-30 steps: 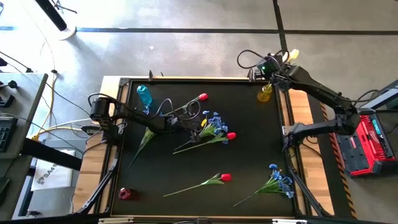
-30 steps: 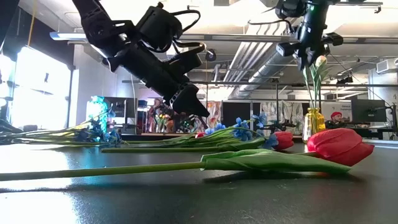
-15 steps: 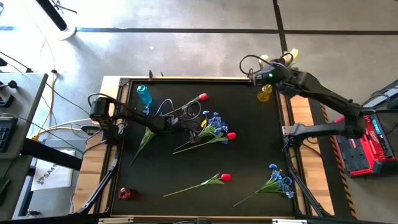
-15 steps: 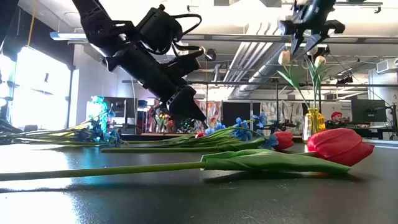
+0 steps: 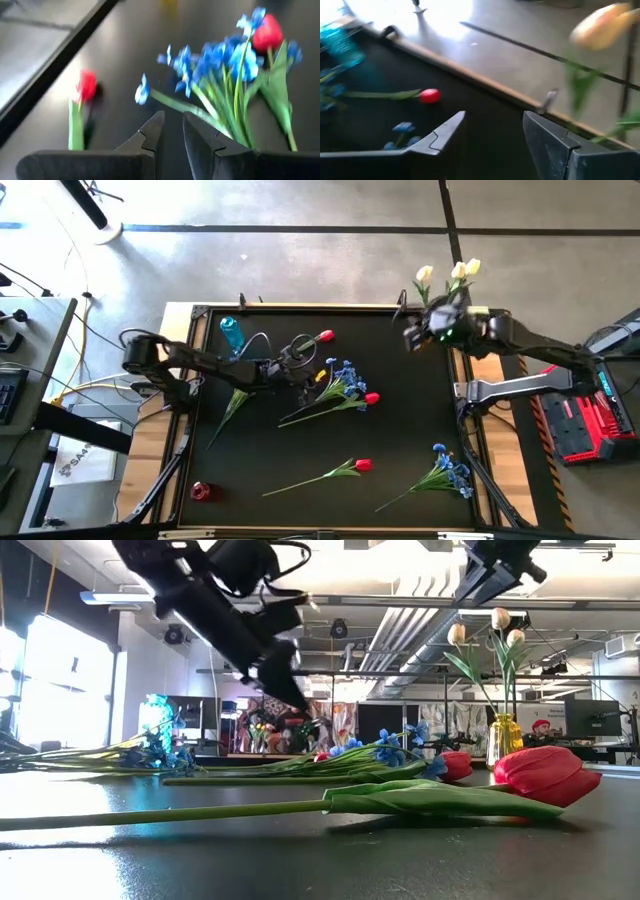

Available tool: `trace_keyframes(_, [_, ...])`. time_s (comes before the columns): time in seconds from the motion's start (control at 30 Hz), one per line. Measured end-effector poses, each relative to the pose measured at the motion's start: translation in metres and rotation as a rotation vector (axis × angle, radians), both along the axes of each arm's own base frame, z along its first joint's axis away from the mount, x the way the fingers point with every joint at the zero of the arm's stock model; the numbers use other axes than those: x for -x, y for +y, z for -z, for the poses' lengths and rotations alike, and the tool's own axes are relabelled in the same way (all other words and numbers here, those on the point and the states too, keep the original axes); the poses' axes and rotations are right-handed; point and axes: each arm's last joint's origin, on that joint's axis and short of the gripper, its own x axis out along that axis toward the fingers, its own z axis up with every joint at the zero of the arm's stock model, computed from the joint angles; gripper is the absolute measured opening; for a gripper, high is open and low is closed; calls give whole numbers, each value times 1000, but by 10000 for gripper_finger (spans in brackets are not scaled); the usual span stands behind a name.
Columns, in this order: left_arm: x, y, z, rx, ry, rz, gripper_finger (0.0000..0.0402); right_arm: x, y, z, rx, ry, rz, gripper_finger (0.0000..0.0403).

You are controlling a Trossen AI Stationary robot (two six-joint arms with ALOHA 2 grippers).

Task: Sort flowers into vase by color
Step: Put the top left blue flowers into the blue vase

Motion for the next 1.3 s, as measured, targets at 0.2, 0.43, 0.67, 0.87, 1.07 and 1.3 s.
trace_keyframes(0.2, [42, -8, -16, 145, 200, -90, 58, -28, 23, 46, 18, -64, -198, 186])
trace_keyframes(0.43, [81, -17, -36, 391, 299, -141, 58, -44, 37, 93, -13, -237, -397, 186])
trace_keyframes(0.67, [110, -37, -52, 638, 379, -88, 58, -40, 39, 126, -59, -260, -412, 186])
trace_keyframes(0.87, [131, -45, -45, 541, 536, -284, 66, -37, 39, 142, -70, -289, -403, 186])
trace_keyframes(1.07, [134, -44, -26, 495, 591, -421, 125, -35, 43, 152, -71, -325, -440, 186])
trace_keyframes(1.3, [140, -31, 3, 554, 595, -544, 232, -34, 57, 156, -66, -286, -526, 186])
